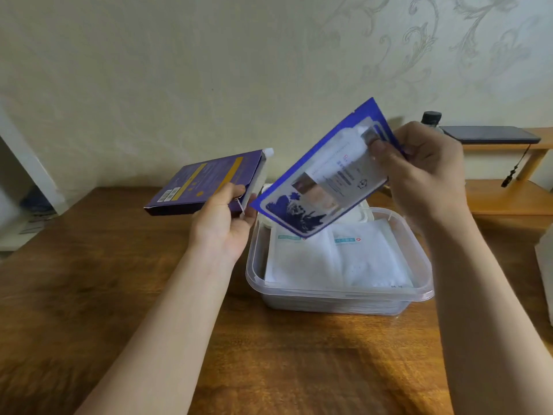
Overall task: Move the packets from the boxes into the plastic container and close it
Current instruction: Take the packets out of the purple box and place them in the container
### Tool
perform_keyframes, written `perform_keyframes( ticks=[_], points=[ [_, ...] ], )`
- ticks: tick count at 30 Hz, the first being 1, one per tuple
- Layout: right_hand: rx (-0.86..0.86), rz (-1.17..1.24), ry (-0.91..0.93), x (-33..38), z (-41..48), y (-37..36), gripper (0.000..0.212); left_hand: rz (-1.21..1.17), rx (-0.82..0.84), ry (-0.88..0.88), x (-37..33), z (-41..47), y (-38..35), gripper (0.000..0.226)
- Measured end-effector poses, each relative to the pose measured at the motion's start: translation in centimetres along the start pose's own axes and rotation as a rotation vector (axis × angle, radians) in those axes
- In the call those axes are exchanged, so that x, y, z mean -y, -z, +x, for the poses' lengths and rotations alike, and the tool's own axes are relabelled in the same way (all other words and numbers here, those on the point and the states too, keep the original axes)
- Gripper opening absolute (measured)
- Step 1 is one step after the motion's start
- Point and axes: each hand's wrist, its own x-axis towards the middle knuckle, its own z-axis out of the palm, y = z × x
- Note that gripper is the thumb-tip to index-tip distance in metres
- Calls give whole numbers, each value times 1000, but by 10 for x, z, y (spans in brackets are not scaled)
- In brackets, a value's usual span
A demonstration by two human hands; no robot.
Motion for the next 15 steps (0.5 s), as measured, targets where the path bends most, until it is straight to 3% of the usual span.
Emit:
perform_keyframes(
  ticks=[4, 9, 12, 15],
  points=[
    [24, 102, -248, 9, 1, 2, 13, -36, -38, -28, -1, 0, -1, 16],
    [105, 105, -574, 10, 0, 0, 21, -73, -56, -112, -1, -3, 0, 44],
    [154, 39, -724, 4, 0, 1, 21, -56, -26, -97, 2, -7, -1, 44],
    [266, -189, -787, -3, -1, 2, 10, -28, -4, -71, 9, -11, -6, 28]
  ],
)
